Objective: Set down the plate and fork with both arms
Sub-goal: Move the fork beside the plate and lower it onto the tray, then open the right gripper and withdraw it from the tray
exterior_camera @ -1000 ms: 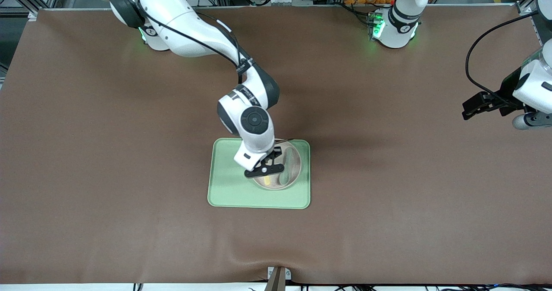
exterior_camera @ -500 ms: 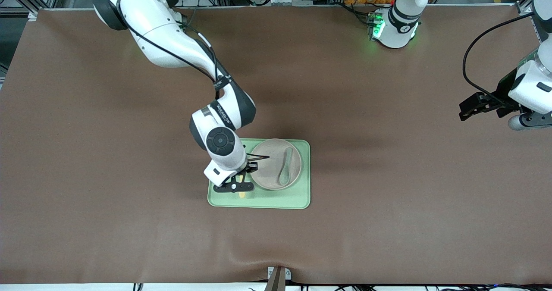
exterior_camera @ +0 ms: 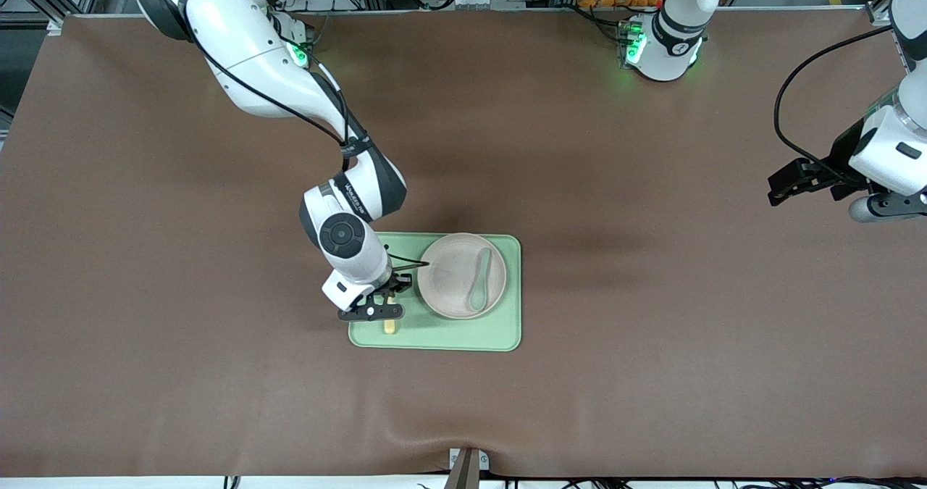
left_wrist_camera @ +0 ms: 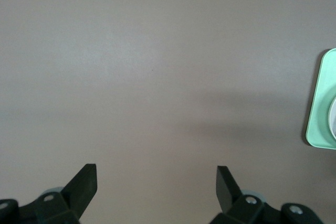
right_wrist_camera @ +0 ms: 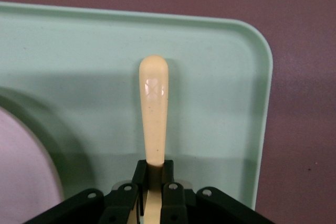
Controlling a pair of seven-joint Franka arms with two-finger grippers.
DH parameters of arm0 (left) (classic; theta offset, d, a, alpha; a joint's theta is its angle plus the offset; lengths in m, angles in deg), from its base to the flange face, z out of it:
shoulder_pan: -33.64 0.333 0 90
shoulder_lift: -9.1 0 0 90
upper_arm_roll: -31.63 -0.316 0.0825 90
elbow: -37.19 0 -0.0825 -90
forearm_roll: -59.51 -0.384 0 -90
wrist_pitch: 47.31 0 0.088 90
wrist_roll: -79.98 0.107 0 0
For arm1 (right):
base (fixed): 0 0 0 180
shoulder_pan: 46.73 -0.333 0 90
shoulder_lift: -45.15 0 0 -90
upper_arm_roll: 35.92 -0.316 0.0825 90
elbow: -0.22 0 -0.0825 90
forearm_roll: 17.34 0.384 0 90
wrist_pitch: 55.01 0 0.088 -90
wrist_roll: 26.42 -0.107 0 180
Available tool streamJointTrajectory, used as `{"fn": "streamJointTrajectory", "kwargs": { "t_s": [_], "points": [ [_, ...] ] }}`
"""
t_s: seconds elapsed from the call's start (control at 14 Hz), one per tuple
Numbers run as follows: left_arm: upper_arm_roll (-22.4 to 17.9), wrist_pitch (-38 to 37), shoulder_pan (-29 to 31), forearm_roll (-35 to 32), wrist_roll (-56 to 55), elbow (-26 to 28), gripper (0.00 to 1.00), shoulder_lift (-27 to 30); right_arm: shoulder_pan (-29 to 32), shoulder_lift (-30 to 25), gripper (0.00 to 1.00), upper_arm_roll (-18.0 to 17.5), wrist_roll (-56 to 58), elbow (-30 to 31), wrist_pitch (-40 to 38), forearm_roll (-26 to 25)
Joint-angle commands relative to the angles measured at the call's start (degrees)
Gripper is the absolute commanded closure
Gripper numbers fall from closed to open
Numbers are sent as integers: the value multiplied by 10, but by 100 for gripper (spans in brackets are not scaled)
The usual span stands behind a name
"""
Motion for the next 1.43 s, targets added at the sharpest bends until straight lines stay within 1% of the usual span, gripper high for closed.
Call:
{"fn": "streamJointTrajectory", "kwargs": {
  "t_s": [0.0, 0.07, 0.14, 0.21, 0.43, 0.57, 0.79, 0.86, 1.0, 1.14, 1.36],
  "points": [
    [-1, 7, -2, 11, -1, -1, 0, 1, 13, -31, 76, -11, 13, 42, 12, 4],
    [-1, 8, -2, 10, -1, -2, 0, 0, 17, -31, 28, -11, 9, 35, 10, 6],
    [-1, 8, -2, 10, -1, -3, 0, -2, 17, -34, 0, -11, 12, 27, 7, 6],
    [-1, 8, -2, 10, -1, -3, 0, -2, 17, -36, 0, -12, 12, 16, -6, 6],
    [-1, 8, -2, 10, 1, -3, 0, -2, 21, -37, 0, -11, 12, -51, -101, 6],
    [-1, 8, -2, 10, 1, -3, 0, -1, 53, -49, 0, -19, 13, -84, -152, 7],
    [-1, 7, -3, 10, 1, -3, 0, 0, 145, -86, 0, -103, 9, -87, -157, 5],
    [-1, 7, -2, 11, 1, -3, 0, 0, 168, -105, 0, -118, 9, -87, -162, 4],
    [0, 5, -2, 11, 1, -2, 0, 1, 211, -139, 0, -131, 13, -87, -216, 5],
    [0, 4, -1, 11, 0, -4, 0, 3, 257, -177, 0, -157, 16, -87, -261, 5],
    [5, 4, -1, 11, -1, -4, 0, 3, 265, -240, 0, -148, 20, -87, -351, 5]
  ]
}}
